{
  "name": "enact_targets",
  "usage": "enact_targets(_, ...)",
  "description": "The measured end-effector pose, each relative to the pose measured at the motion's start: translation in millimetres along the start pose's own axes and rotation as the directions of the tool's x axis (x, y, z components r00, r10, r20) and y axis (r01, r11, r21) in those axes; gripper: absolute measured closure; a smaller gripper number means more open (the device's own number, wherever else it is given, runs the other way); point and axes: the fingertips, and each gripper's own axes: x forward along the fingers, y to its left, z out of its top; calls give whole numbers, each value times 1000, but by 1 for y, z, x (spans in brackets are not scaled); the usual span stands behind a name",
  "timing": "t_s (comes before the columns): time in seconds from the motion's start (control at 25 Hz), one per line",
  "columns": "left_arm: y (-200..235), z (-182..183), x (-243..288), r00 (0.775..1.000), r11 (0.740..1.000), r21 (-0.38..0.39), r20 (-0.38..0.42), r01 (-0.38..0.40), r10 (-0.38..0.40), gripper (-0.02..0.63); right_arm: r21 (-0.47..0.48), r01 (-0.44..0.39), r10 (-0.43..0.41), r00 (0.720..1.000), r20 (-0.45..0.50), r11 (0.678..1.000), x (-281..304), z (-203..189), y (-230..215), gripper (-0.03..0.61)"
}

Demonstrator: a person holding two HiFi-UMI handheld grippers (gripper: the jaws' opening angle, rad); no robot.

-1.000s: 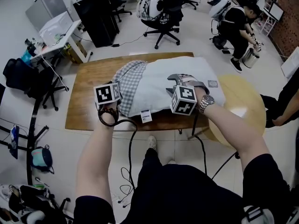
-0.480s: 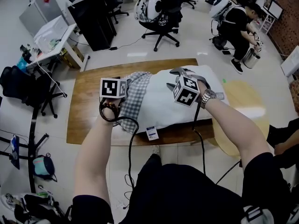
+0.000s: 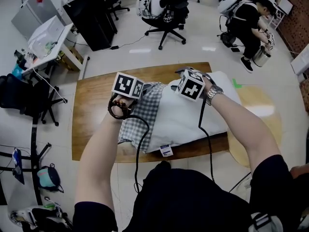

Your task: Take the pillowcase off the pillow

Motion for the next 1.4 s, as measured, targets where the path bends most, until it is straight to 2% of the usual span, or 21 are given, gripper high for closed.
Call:
enact_targets(0.12,9,6,15,997,998,10,-55,55,-55,331,44,-53,55,998,-37,998,16,5,-16,319)
enact_targets(0.24,21,10,32,990,996,17,-110,92,-89,330,38,21,-18,997,-73,999,22,9,-58,319)
enact_targets(0.36,31,13,49,980,993,23,-163,118,-113,330,97,-17,27,994,-102,995,39,2,-76,319)
enact_targets(0.52,43,10,70,962,990,29,-240,138,-127,330,220,-176,206,971,-125,960,62,-9,-67,319)
enact_targets(0.76,45,-4,102,928,984,6,-334,177,-165,352,316,-264,345,908,-238,911,101,-54,-54,321)
enact_targets(0.8,46,-4,105,924,983,5,-344,182,-170,369,332,-266,358,897,-257,905,104,-59,-53,349)
enact_targets(0.88,51,-5,108,919,983,14,-358,182,-165,462,350,-259,367,883,-292,900,107,-64,-52,474)
enact_targets(0.92,53,-4,108,919,984,19,-361,177,-158,496,354,-250,364,880,-305,901,107,-66,-53,527)
enact_targets(0.96,57,-2,107,921,985,19,-358,171,-153,527,358,-239,358,879,-315,903,106,-66,-55,551)
enact_targets(1.08,68,3,100,933,990,4,-334,143,-133,570,375,-207,339,881,-330,904,100,-69,-61,563)
enact_targets(1.4,99,1,79,961,994,-89,-263,65,-86,580,407,-143,297,890,-345,902,74,-88,-69,565)
